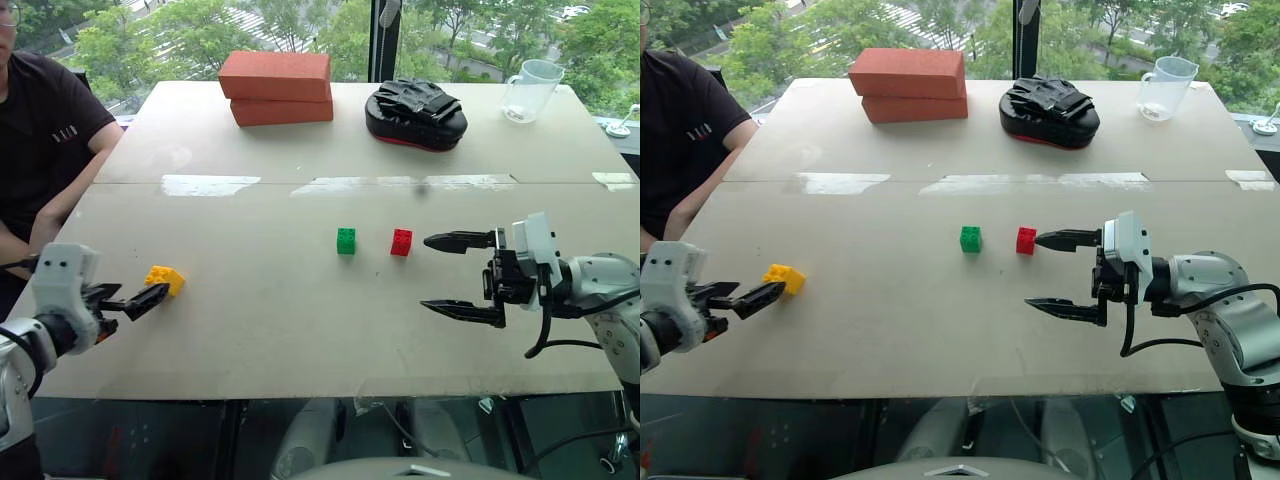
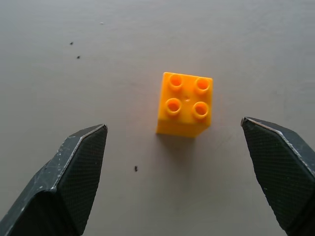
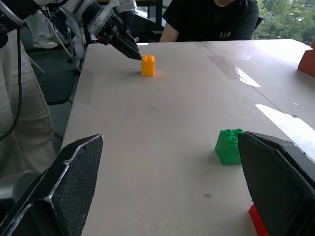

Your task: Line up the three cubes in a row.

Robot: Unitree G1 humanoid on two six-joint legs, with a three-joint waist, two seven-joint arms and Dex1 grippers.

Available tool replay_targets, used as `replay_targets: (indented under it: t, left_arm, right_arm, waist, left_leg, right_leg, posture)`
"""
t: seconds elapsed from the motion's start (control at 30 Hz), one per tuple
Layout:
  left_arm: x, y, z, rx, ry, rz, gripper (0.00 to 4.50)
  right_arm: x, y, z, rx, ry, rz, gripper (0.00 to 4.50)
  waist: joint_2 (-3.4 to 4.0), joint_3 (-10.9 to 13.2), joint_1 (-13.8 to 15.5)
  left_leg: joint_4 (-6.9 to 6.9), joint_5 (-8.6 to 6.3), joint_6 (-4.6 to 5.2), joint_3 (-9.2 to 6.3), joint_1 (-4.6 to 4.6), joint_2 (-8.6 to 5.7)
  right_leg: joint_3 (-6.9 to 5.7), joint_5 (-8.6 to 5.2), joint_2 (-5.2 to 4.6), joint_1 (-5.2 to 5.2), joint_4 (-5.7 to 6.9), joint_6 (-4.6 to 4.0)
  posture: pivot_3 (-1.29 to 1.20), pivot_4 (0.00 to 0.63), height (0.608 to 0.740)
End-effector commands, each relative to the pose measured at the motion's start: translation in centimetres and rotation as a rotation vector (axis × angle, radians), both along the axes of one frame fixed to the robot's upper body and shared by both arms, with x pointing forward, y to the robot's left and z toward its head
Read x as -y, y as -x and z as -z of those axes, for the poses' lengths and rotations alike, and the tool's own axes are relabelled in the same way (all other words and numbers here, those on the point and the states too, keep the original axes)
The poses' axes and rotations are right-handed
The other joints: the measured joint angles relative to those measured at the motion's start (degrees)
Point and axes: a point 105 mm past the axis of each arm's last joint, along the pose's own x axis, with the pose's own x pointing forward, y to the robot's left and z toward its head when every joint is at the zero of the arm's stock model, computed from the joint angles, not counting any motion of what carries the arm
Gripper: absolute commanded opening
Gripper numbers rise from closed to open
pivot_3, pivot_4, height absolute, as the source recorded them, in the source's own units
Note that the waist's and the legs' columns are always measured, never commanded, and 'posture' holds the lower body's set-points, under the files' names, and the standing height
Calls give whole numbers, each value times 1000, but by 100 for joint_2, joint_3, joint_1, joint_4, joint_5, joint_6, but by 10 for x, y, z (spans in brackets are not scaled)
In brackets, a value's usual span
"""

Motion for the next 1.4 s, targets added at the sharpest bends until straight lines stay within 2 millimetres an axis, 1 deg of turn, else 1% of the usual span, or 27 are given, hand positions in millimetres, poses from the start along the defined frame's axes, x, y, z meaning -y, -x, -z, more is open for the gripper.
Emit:
replay_targets:
  t: [0.03,0.1,0.13,0.17,0.2,0.27,0.3,0.33,0.37,0.4,0.47,0.5,0.57,0.6,0.67,0.7,0.8,0.83,0.87,0.93,1.0,1.1,1.23,1.4]
  left_arm:
    - [-5,-11,6,-10,-43,21,4462]
    - [-13,-18,12,-8,-85,18,4462]
    - [-14,-21,14,0,-90,30,3930]
    - [-14,-25,15,11,-85,42,3596]
    - [-15,-28,15,22,-91,51,3121]
    - [-14,-31,16,30,-89,80,2081]
    - [-14,-31,16,29,-92,92,1724]
    - [-14,-31,16,28,-94,100,1274]
    - [-14,-31,16,33,-98,113,1281]
    - [-9,-34,11,63,-84,148,1284]
    - [1,-41,-5,135,-61,226,1284]
    - [10,-44,-13,167,-46,287,1284]
    - [42,-52,-29,203,19,488,1284]
    - [59,-56,-33,198,14,604,1284]
    - [82,-65,-31,166,-35,794,1284]
    - [90,-72,-29,153,-51,864,1284]
    - [108,-99,-20,123,-150,1041,1284]
    - [113,-106,-18,115,-168,1075,1284]
    - [119,-113,-15,103,-190,1118,1284]
    - [130,-123,-11,70,-228,1218,1284]
    - [136,-127,-10,46,-250,1287,1284]
    - [141,-132,-8,40,-288,1337,1284]
    - [142,-132,-3,13,-305,1383,1284]
    - [141,-134,-1,7,-343,1392,1284]
  right_arm:
    - [-5,6,-7,62,16,-46,4500]
    - [-5,6,-8,73,21,-48,4500]
    - [-5,6,-8,74,22,-47,4500]
    - [-5,6,-9,76,21,-44,4500]
    - [-5,6,-9,76,21,-42,4500]
    - [-4,7,-8,74,23,-33,4500]
    - [-3,7,-8,73,24,-25,4500]
    - [-2,7,-8,72,25,-20,4500]
    - [-2,7,-8,72,27,-16,4500]
    - [-2,7,-8,74,27,-8,4500]
    - [-2,8,-9,73,24,6,4500]
    - [-2,10,-9,73,25,12,4500]
    - [-1,11,-9,69,24,35,4500]
    - [-1,12,-9,69,22,50,4500]
    - [0,13,-10,63,15,74,4500]
    - [0,13,-11,63,12,86,4500]
    - [1,16,-13,63,9,121,4500]
    - [2,17,-14,64,10,132,4500]
    - [4,18,-15,65,15,144,4500]
    - [7,21,-13,58,35,173,4500]
    - [10,24,-11,49,55,192,4500]
    - [11,27,-11,42,52,217,4500]
    - [12,28,-9,38,52,242,4500]
    - [15,31,-6,35,62,253,4500]
  waist:
    - [0,0,-8]
    - [1,0,-10]
    - [1,0,-10]
    - [1,0,-8]
    - [1,0,-7]
    - [1,0,-4]
    - [1,0,-4]
    - [1,0,-4]
    - [1,0,-4]
    - [1,0,-4]
    - [2,1,10]
    - [1,0,15]
    - [1,0,31]
    - [1,0,43]
    - [3,0,60]
    - [5,-1,59]
    - [8,-1,21]
    - [7,-2,-119]
    - [6,-1,-127]
    - [0,2,-118]
    - [-3,3,-121]
    - [-6,4,-178]
    - [-7,4,-177]
    - [-11,6,-147]
  left_leg:
    - [-3,-1,-2,1,0,0]
    - [-7,-1,-5,3,-1,0]
    - [-8,-1,-5,4,-1,1]
    - [-9,-1,-7,5,-1,0]
    - [-11,1,-11,5,-2,0]
    - [-11,8,-23,4,-5,1]
    - [-12,7,-23,4,-6,1]
    - [-12,6,-21,4,-6,0]
    - [-14,6,-21,4,-7,1]
    - [-15,6,-21,4,-7,0]
    - [-17,5,-19,2,-7,1]
    - [-17,5,-19,-4,-10,1]
    - [-16,6,-21,-11,-15,0]
    - [-15,6,-21,-13,-17,0]
    - [-11,6,-21,-15,-19,-4]
    - [-10,8,-23,-13,-18,-5]
    - [-11,8,-22,-1,-14,-9]
    - [-11,9,-22,0,-14,-9]
    - [-11,9,-21,19,-13,-2]
    - [-5,9,-21,2,-32,-6]
    - [-2,8,-18,7,-37,-8]
    - [-1,1,-7,20,-37,-7]
    - [5,-4,1,22,-35,-5]
    - [19,-12,16,17,-35,-6]
  right_leg:
    - [2,0,0,0,0,0]
    - [4,0,0,-1,-1,-1]
    - [6,0,0,-2,-2,-1]
    - [6,0,0,-3,-2,-1]
    - [6,0,-1,-4,-4,-1]
    - [6,1,-2,-4,-10,-1]
    - [6,1,-3,-4,-11,-1]
    - [7,1,-4,-4,-12,-1]
    - [7,1,-4,-4,-14,-1]
    - [8,1,-4,-4,-14,-1]
    - [9,1,-4,-4,-15,-1]
    - [8,0,-5,-4,-15,-1]
    - [6,0,-6,-8,-16,-2]
    - [3,0,-7,-7,-17,-2]
    - [0,1,-8,-5,-16,-2]
    - [0,1,-9,-4,-17,-1]
    - [-6,1,-6,-1,-15,-1]
    - [-6,1,-4,-2,-15,-1]
    - [17,1,0,-8,-15,1]
    - [-8,-1,26,-17,-15,2]
    - [-3,-1,27,-17,-17,2]
    - [9,-1,28,-18,-23,5]
    - [10,-2,32,-19,-14,7]
    - [3,-1,33,-12,-7,9]
  posture:
    - [0,150,740]
    - [0,150,740]
    - [0,150,740]
    - [0,150,740]
    - [0,150,740]
    - [0,150,740]
    - [0,150,740]
    - [0,150,740]
    - [0,150,740]
    - [0,150,740]
    - [0,150,740]
    - [0,150,740]
    - [0,150,740]
    - [0,150,740]
    - [0,150,740]
    - [0,150,740]
    - [0,150,740]
    - [0,150,740]
    - [0,150,740]
    - [0,150,740]
    - [0,150,740]
    - [0,150,740]
    - [0,150,740]
    - [0,150,740]
